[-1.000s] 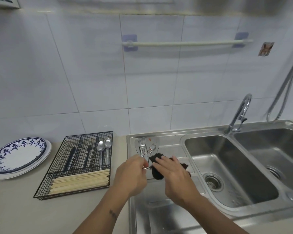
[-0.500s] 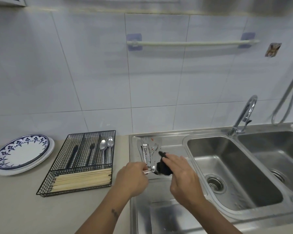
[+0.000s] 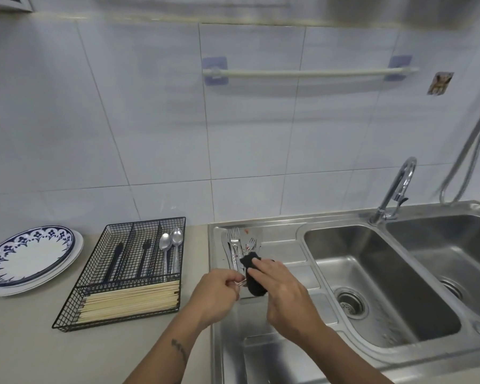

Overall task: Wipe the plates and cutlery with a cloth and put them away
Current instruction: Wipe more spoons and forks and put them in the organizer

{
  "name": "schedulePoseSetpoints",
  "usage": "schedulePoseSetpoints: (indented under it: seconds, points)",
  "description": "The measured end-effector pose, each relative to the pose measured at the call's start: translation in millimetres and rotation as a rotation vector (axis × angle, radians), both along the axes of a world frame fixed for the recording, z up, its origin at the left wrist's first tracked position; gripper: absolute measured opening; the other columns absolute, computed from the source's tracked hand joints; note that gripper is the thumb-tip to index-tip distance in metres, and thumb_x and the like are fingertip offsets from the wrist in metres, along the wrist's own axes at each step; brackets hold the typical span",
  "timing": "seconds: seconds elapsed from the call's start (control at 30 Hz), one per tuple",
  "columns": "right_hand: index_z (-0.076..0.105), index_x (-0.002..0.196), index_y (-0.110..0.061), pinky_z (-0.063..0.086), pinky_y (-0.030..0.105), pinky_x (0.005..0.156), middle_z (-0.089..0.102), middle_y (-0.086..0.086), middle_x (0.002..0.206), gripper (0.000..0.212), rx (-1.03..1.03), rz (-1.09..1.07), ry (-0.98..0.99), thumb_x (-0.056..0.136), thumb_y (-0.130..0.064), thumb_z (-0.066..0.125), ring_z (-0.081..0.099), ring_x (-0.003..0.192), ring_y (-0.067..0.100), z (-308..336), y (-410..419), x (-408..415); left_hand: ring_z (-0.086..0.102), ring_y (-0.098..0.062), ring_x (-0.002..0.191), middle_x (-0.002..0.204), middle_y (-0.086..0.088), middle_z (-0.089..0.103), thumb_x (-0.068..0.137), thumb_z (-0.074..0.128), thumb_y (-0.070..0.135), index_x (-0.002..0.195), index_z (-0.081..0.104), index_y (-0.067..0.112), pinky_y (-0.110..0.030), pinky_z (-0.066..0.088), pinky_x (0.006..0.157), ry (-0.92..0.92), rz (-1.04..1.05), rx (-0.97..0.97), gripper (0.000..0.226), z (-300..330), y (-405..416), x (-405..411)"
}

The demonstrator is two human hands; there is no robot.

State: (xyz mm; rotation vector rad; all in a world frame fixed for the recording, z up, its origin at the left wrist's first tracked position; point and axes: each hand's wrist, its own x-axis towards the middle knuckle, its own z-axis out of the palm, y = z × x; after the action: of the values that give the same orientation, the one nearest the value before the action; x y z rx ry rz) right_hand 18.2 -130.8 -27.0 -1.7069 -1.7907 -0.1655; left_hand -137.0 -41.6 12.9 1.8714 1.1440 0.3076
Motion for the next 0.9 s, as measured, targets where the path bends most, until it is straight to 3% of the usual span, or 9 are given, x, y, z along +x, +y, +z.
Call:
schedulePoseSetpoints:
  seconds: [0.1,0.17,0.3,0.43,0.53,0.67,0.9]
  points:
    - [0.06,0.13,-0.016,0.049,0.038,0.099,0.057,-0.002,0.134,0.065,-0.081,-0.122,0.169,0.069,0.004,0.063,0.054,0.121,0.018,0.4,-0.2,14.0,0.065,-0.014,0.08,0.085,0.005,0.068,0.09,0.053,0.003,0.093,0.073,0.025,-0.024,0.05,0.069,0.013,-0.006,-0.037,0.03,-3.6,-4.4,0.5]
    - [0.059,0.131,-0.019,0.047,0.036,0.102,0.058,-0.005,0.134,0.065,-0.095,-0.194,0.238,0.073,0.01,0.055,0.054,0.121,0.015,-1.4,0.9,21.7,0.06,-0.013,0.072,0.078,0.007,0.065,0.09,0.054,0.009,0.083,0.069,0.024,-0.025,0.046,0.064,-0.001,0.032,-0.025,0.022,-6.1,-7.4,5.4]
    - [0.06,0.13,-0.019,0.048,0.037,0.099,0.06,-0.006,0.131,0.06,-0.05,-0.208,0.321,0.077,0.004,0.044,0.057,0.117,0.013,6.8,6.5,26.7,0.06,-0.013,0.071,0.075,0.006,0.063,0.095,0.061,0.028,0.089,0.069,0.027,-0.025,0.047,0.067,-0.144,0.088,-0.054,0.01,-7.5,-11.7,19.8]
    - [0.061,0.129,-0.018,0.05,0.034,0.097,0.063,-0.005,0.127,0.06,-0.002,-0.215,0.369,0.077,-0.005,0.035,0.059,0.114,0.015,24.8,6.3,24.2,0.057,-0.015,0.072,0.071,0.002,0.065,0.092,0.065,0.008,0.088,0.072,0.008,-0.026,0.046,0.069,-0.368,0.222,-0.28,0.008,-6.1,-11.3,30.2]
    - [0.062,0.128,-0.018,0.05,0.033,0.096,0.064,-0.004,0.125,0.059,0.011,-0.226,0.386,0.078,-0.008,0.033,0.059,0.112,0.014,30.5,3.3,22.4,0.063,-0.014,0.083,0.085,-0.001,0.073,0.09,0.067,0.004,0.089,0.074,0.01,-0.023,0.042,0.07,-0.446,0.326,-0.368,0.009,-2.2,-10.6,33.2]
    - [0.063,0.127,-0.019,0.049,0.034,0.098,0.063,-0.007,0.126,0.06,0.004,-0.243,0.394,0.076,-0.006,0.034,0.058,0.114,0.012,24.6,0.8,22.5,0.063,-0.016,0.076,0.083,-0.003,0.07,0.088,0.067,-0.001,0.091,0.071,0.014,-0.027,0.048,0.07,-0.501,0.422,-0.337,0.016,0.2,-9.2,37.1]
    - [0.058,0.133,-0.021,0.046,0.031,0.102,0.057,-0.009,0.134,0.06,-0.008,-0.169,0.343,0.078,-0.006,0.037,0.053,0.121,0.009,22.5,1.2,-3.4,0.069,-0.026,0.073,0.08,-0.017,0.073,0.084,0.066,-0.007,0.082,0.068,0.004,-0.033,0.056,0.066,-0.661,0.588,-0.337,0.012,2.7,-6.9,45.4]
